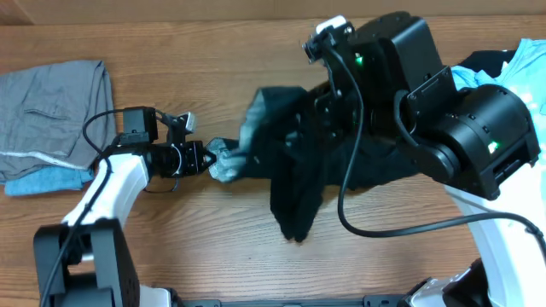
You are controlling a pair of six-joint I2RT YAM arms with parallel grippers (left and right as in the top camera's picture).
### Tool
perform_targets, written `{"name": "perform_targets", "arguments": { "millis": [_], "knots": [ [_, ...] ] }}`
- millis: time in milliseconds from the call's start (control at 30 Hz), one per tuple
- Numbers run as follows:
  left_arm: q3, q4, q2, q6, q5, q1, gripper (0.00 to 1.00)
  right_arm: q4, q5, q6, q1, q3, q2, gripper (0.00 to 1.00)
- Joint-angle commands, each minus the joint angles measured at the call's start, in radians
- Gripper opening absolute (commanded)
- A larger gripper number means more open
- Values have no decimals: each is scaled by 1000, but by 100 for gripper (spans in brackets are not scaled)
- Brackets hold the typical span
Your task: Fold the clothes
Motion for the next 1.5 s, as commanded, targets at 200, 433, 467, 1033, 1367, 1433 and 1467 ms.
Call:
{"name": "perform_targets", "arguments": {
  "millis": [200, 433, 467, 1033, 1367, 1433, 1467],
  "knots": [
    [134, -229, -364, -79, -211, -5, 4, -135, 48, 100, -3, 10, -36, 4],
    [272, -402, -526, -177, -390, -5, 4, -135, 213, 189, -3, -78, -36, 4],
    [298, -416, -541, -177, -403, -5, 4, -135, 214, 189, -9, -103, -36, 4],
    [564, -691, -545, -172, -607, -5, 4, 97, 185, 211, -178, -700, -36, 4],
    [478, -714, -354, -172, -525, -6, 4, 336, 115, 242, -179, -1001, -36, 4],
    [444, -701, -336, -172, -503, -20, 4, 354, 115, 261, -179, -1031, -35, 4],
    [412, -677, -329, -172, -507, -42, 4, 369, 115, 264, -179, -1052, -35, 4]
  ]
}}
